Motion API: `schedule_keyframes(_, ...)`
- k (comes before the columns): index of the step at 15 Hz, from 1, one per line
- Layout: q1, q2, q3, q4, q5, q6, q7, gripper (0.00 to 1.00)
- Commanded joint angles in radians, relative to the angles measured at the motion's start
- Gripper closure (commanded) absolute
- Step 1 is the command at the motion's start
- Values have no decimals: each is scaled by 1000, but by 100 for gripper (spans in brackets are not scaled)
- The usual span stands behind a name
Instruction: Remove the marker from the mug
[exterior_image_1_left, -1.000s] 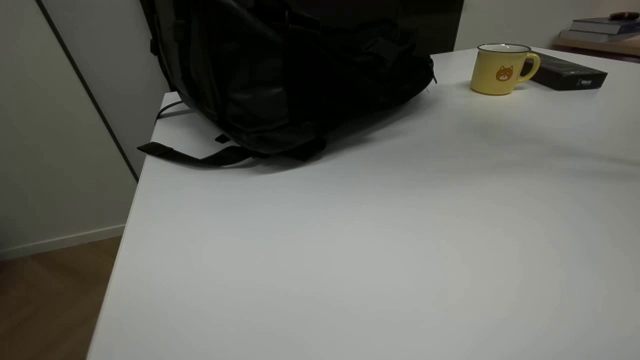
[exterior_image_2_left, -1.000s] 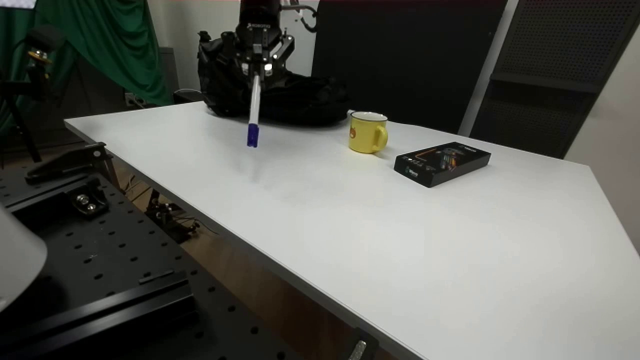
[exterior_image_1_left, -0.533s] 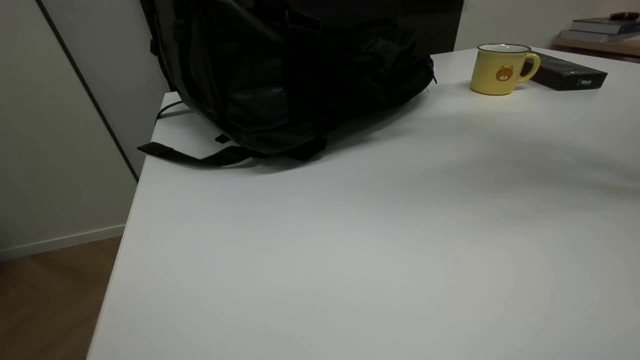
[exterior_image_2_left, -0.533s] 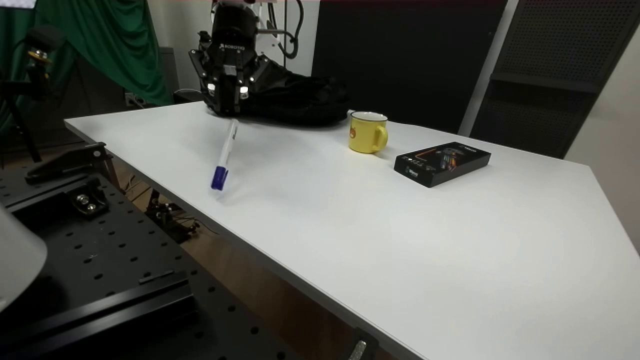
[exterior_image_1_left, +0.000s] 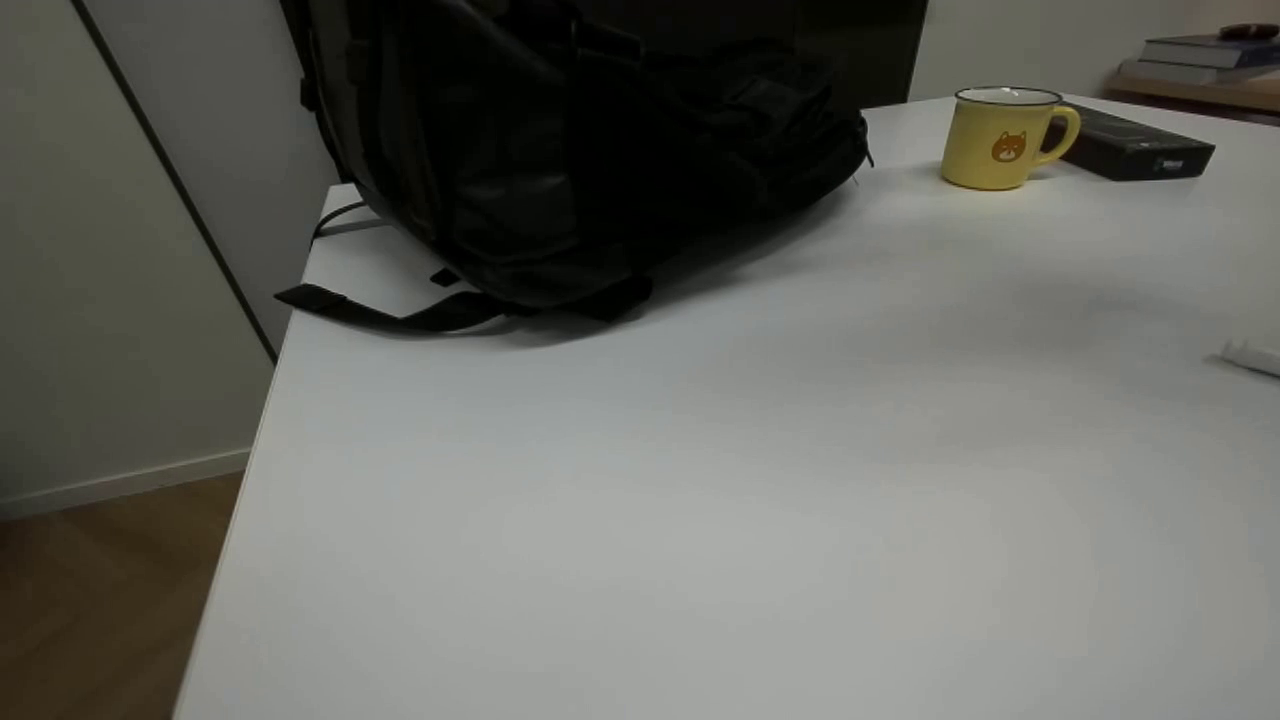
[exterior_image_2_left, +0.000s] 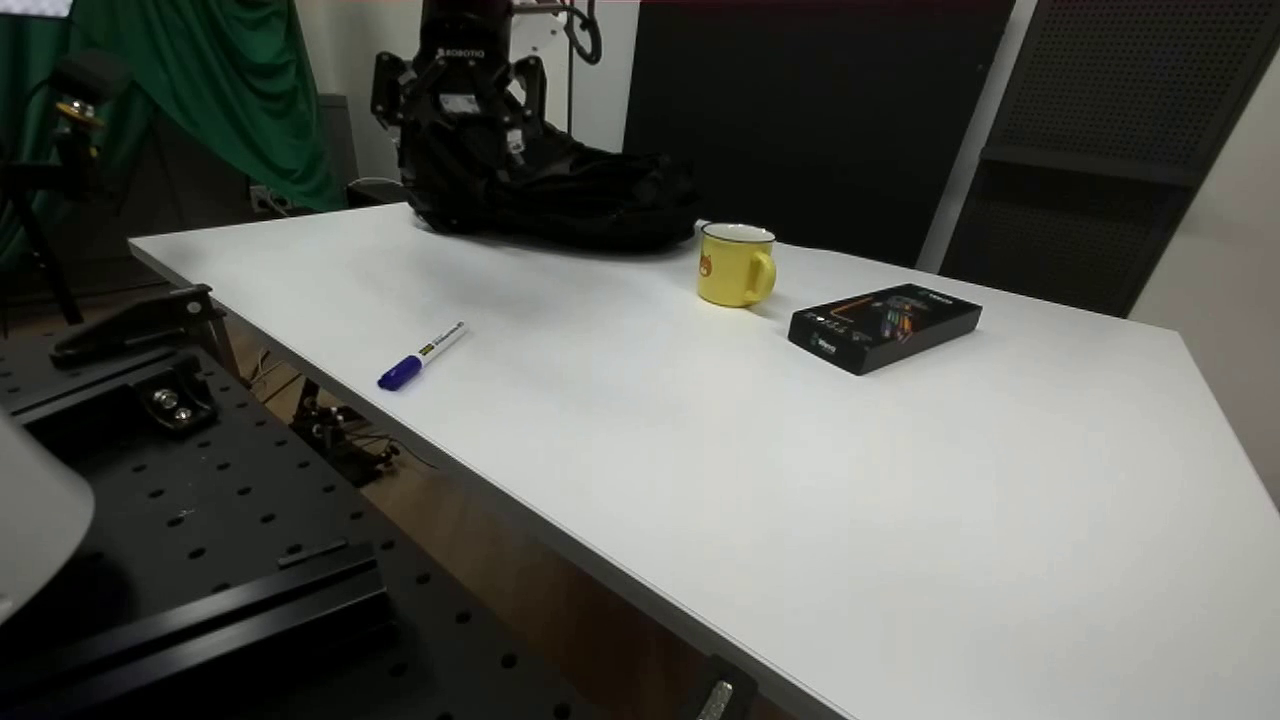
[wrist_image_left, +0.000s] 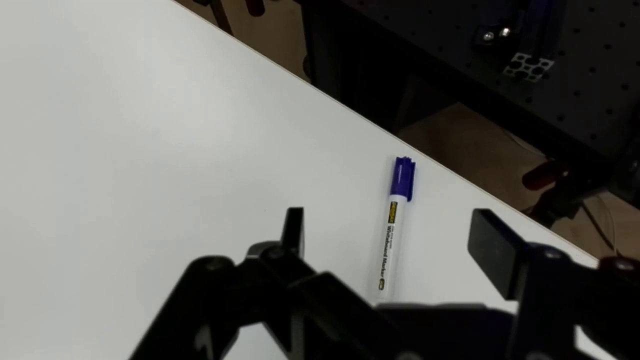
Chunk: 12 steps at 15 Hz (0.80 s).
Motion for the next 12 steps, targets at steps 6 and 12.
schedule_keyframes(6,-31,-151,-41,-39,124,32,246,0)
schedule_keyframes(12,-55,-147,-56,-33,170,47,254,0)
